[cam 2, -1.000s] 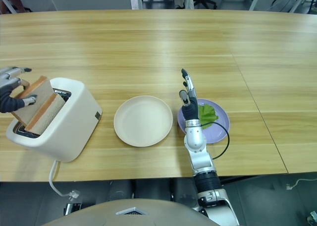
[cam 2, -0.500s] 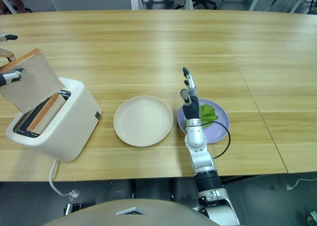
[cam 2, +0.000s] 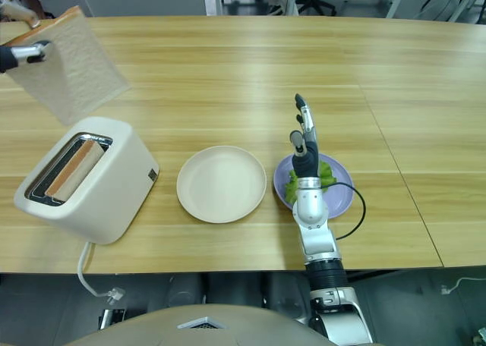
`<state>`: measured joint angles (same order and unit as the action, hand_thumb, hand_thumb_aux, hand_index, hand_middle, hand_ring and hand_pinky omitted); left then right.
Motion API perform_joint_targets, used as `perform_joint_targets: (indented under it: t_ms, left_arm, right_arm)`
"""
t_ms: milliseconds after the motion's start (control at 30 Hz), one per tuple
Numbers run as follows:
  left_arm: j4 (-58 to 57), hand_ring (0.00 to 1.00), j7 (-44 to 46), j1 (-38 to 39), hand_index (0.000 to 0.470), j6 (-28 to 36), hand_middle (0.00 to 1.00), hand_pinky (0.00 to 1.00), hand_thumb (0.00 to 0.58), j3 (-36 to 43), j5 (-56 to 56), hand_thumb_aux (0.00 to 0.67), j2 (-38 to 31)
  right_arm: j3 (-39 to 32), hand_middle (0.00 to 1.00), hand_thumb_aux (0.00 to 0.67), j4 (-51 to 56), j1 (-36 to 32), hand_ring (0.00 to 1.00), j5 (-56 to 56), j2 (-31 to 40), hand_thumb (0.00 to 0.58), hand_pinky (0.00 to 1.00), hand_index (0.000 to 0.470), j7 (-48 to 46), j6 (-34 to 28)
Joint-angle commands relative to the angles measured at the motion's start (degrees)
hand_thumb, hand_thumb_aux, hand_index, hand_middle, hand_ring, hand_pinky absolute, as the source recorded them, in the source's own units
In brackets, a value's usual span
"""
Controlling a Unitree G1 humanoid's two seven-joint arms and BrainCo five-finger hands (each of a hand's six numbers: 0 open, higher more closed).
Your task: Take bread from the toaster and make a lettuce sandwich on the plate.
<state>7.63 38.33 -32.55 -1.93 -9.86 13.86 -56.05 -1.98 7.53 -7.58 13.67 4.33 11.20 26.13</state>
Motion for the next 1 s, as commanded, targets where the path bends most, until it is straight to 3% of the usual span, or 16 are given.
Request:
perform_joint_targets:
  t_ms: [33,267,400,700,1000]
  left_arm:
    - [-7.32,0.0,3.65,-5.36,0.46,-2.1,0.0,0.0,0.58,10.8,-0.62,0.67,6.57]
    - [-19.14,0.0,5.42,-9.47,0.46,-5.16,0.0,0.0,0.58,21.63,1.54,0.67,16.95]
    - [-25.73,0.0,5.82,-9.39,0.46,-7.99,0.0,0.0,0.58,26.87,2.56,0.67,22.96]
    - [-40.0,0.0,-0.22,-7.43,0.46,-14.92,0.0,0.0,0.58,33.9,9.09,0.67,29.04]
    - [-55.62,0.0,-7.78,-9.85,0.46,-22.28,0.0,0.0,0.58,38.34,15.81,0.67,31.51]
  right_arm:
    - [3.08,0.0,0.0,-2.62,-0.99,0.0,-1.69,3.07,0.0,0.0,0.0,-1.74,-1.84]
    - [8.4,0.0,0.0,-5.6,-1.13,0.0,-1.9,12.34,0.0,0.0,0.0,-5.07,-3.45]
    - [9.89,0.0,0.0,-2.05,-0.39,0.0,5.15,22.17,0.0,0.0,0.0,-6.29,-3.31]
    - [-4.57,0.0,0.0,10.85,-3.62,0.0,41.05,41.23,0.0,0.0,0.0,11.15,0.03]
    - [-18.94,0.0,0.0,26.54,-13.23,0.0,55.19,45.07,0.0,0.0,0.0,22.26,-1.32]
